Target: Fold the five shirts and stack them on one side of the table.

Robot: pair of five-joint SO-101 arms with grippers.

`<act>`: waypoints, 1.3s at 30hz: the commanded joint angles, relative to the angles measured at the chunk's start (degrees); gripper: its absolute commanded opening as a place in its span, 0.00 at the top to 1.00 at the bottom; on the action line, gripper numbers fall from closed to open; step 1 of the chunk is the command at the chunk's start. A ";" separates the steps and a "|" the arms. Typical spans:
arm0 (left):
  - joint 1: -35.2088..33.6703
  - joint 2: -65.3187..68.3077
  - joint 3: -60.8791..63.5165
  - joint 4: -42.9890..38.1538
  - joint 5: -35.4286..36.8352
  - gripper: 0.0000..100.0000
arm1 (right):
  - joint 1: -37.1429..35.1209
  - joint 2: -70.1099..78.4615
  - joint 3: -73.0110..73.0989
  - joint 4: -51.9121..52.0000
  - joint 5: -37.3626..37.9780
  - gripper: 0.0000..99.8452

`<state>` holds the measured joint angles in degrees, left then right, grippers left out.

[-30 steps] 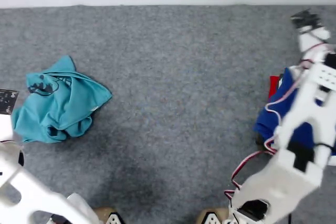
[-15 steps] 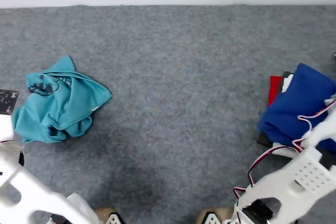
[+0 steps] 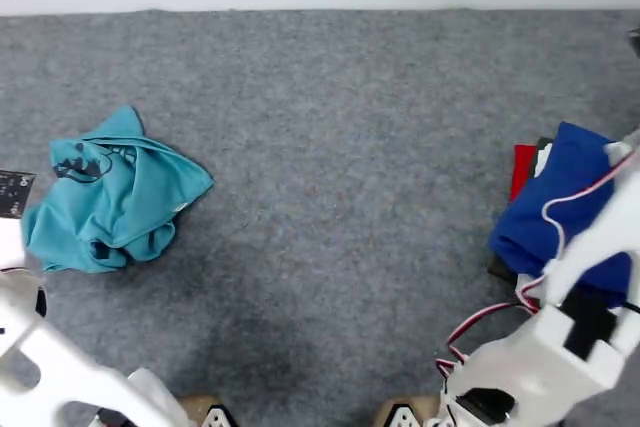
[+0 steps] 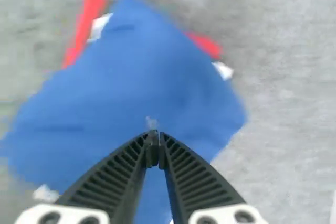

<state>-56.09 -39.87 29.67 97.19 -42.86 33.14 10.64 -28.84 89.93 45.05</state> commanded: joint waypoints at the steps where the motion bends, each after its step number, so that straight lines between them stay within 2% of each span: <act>1: 2.46 -1.23 -0.84 -2.55 3.08 0.98 | -3.91 -4.53 -2.90 10.42 -0.79 0.99; 4: 8.00 -0.97 -0.75 -2.46 4.92 0.98 | -5.67 -5.32 -1.41 12.97 -3.43 0.99; 6: 12.66 -0.88 -0.75 -2.73 7.03 0.94 | -5.93 -6.81 -0.62 12.97 -7.03 0.99; 9: 19.52 -0.79 -0.40 -6.51 13.45 0.84 | -7.34 -8.31 0.00 12.97 -10.37 0.99; 12: 25.23 0.35 -0.40 -12.13 18.29 0.80 | -9.19 -9.36 3.16 12.97 -11.96 0.99; 17: 32.44 13.01 -2.59 -15.38 18.99 0.80 | -12.97 -14.20 11.52 12.97 -14.42 0.99; 25: 38.68 35.60 -18.42 -15.47 22.59 0.80 | -17.27 -19.47 22.68 12.79 -14.51 0.99; 31: 36.22 37.10 -27.30 -15.03 28.31 0.82 | -26.86 -19.12 24.18 11.47 -16.97 0.99; 35: 29.71 33.14 -27.38 -12.04 28.40 0.85 | -37.93 -18.15 22.77 4.79 -24.79 0.99; 39: 19.43 28.66 -27.38 -8.97 28.22 0.85 | -50.07 -14.20 22.59 -3.30 -31.03 0.99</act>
<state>-29.63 -5.85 5.05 86.11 -15.08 -8.62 -4.66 -3.96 91.69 17.98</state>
